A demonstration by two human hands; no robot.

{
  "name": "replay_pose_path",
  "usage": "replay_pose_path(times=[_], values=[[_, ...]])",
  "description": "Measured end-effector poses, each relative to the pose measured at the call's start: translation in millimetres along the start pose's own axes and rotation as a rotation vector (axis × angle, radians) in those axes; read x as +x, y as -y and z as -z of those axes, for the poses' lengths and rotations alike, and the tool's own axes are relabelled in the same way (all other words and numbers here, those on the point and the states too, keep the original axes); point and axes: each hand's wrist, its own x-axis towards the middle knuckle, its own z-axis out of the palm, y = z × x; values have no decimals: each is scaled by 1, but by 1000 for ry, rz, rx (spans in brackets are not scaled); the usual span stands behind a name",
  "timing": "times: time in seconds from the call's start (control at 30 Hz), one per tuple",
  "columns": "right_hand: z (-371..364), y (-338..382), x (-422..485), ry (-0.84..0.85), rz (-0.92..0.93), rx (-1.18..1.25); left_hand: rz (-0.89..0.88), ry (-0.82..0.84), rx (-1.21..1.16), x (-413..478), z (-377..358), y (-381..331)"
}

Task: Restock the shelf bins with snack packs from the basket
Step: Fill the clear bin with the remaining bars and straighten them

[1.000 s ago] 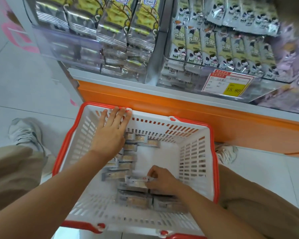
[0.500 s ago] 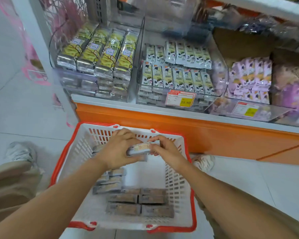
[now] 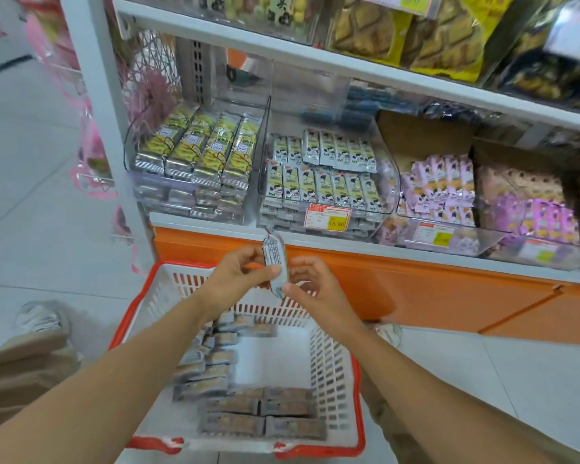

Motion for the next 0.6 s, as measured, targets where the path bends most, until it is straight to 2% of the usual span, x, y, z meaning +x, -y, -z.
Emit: replay_pose_path(times=[0.17,0.2,0.3,0.37,0.47,0.6], values=[[6,27,7,-56,112,-30,-90,-27,56,3,6,-27],[9,34,11,-82,133,-30,-142,-72,158,6,9,-31],[19,54,30,-205,193,-77,-391,-346,702,16,24,-37],[28,69,50,-292,222,-110,-536,-486,962,23,35,-41],[39,87,89,-381,229,-225,-581,-509,1201,36,47,-41],[49,100,143,-420,202,-418,-519,-488,1347,49,54,-32]])
